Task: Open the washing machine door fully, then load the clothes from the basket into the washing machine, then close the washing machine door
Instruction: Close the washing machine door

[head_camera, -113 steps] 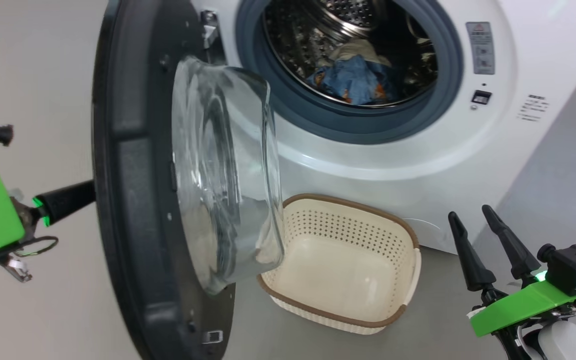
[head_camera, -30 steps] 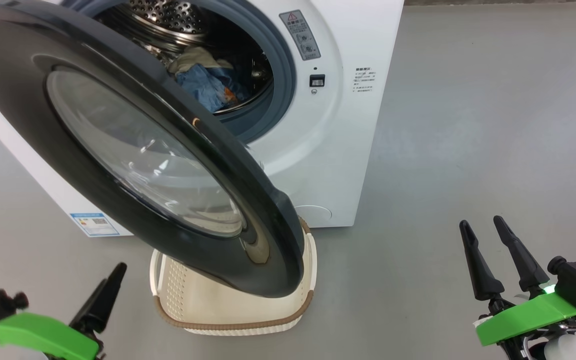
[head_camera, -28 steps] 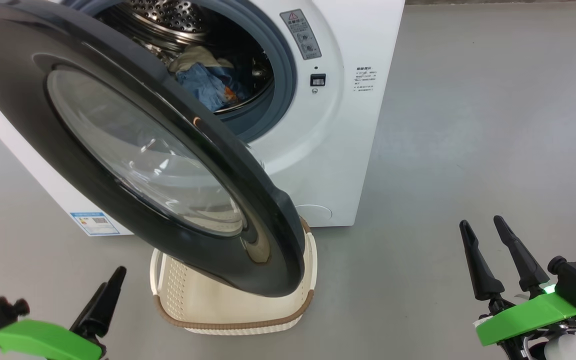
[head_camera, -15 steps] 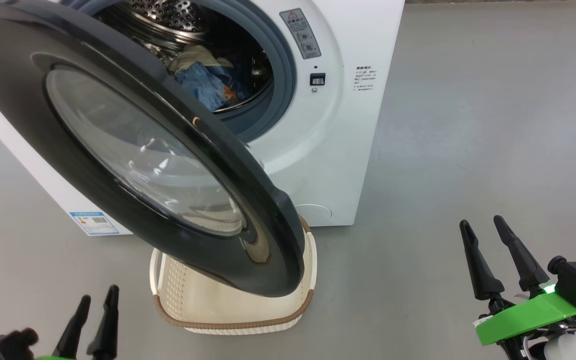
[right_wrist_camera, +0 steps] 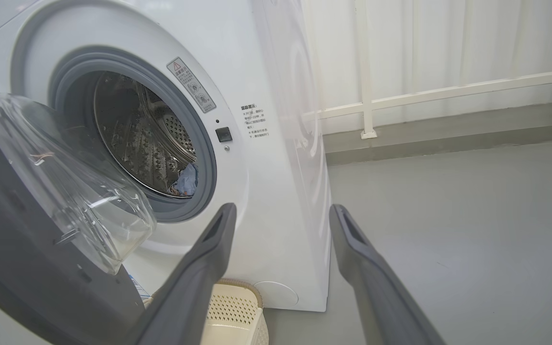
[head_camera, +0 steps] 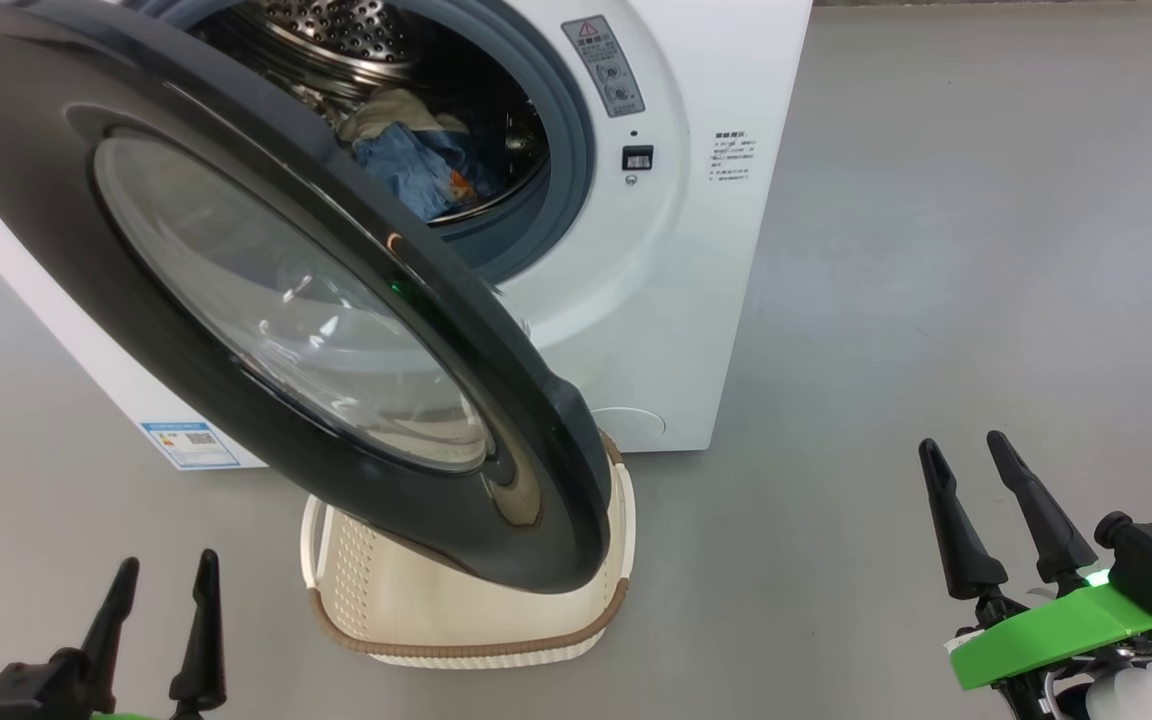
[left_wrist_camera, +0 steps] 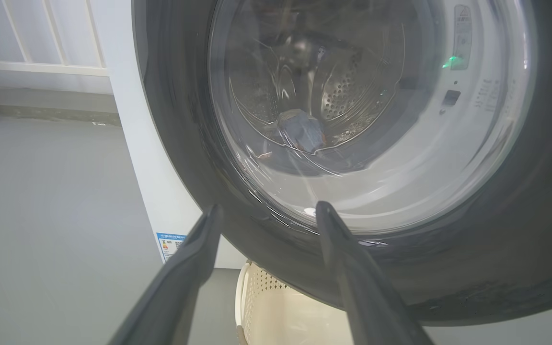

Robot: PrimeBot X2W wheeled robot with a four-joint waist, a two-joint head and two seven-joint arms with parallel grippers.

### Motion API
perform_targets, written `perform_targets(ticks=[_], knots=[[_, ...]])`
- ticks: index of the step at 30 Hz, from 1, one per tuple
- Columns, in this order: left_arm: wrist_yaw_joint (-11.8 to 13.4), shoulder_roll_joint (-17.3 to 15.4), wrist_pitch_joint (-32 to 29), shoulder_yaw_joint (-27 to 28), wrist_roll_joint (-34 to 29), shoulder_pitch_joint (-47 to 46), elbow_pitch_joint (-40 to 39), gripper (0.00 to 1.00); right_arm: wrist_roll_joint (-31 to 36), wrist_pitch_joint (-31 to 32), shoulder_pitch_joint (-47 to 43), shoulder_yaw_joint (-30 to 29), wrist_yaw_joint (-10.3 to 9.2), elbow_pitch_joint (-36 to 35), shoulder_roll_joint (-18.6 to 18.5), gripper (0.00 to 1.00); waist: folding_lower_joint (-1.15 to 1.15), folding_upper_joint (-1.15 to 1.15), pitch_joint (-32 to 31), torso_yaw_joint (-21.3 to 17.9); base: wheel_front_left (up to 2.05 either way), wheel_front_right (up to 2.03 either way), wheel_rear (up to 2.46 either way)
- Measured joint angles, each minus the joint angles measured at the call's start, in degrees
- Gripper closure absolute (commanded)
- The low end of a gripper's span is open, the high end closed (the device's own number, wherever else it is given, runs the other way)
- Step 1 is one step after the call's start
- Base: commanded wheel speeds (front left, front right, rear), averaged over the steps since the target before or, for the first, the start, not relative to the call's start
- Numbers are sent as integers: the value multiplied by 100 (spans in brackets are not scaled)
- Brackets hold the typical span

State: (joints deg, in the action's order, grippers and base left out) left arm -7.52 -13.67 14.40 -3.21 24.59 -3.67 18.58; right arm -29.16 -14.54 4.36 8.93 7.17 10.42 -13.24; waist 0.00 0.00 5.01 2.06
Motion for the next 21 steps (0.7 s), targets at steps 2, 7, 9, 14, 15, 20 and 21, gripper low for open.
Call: perform_targets(ticks=[2, 7, 9, 14, 15, 20, 21], knots=[[0, 134, 0, 174, -253, 64, -51, 0, 0, 0, 1, -1, 0, 5, 0, 0, 0, 0, -7, -2, 0, 0, 0], [0, 282, 7, 365, -755, 174, -151, 0, 0, 0, 0, 2, 0, 16, 3, 0, 0, 0, -43, -18, 0, 0, 0], [0, 339, 7, 413, -764, 229, -148, 0, 0, 0, 0, 4, 0, 20, 4, 0, 0, 0, -45, -19, 0, 0, 0], [0, 381, 7, 424, -904, 255, -140, 0, 0, 0, 0, 4, 0, 35, 3, 0, 0, 0, -57, -15, 0, 0, 0], [0, 382, 7, 431, -914, 255, -138, 0, 0, 0, 0, 4, 0, 35, 3, 0, 0, 0, -63, -15, 0, 0, 0], [0, 393, 7, 445, -926, 272, -137, 0, 0, 0, -1, 4, 0, 35, 1, 0, 0, 0, -102, -4, 0, 0, 0], [0, 392, 7, 446, -933, 272, -136, 0, 0, 0, -1, 4, 0, 35, 1, 0, 0, 0, -109, 0, 0, 0, 0]])
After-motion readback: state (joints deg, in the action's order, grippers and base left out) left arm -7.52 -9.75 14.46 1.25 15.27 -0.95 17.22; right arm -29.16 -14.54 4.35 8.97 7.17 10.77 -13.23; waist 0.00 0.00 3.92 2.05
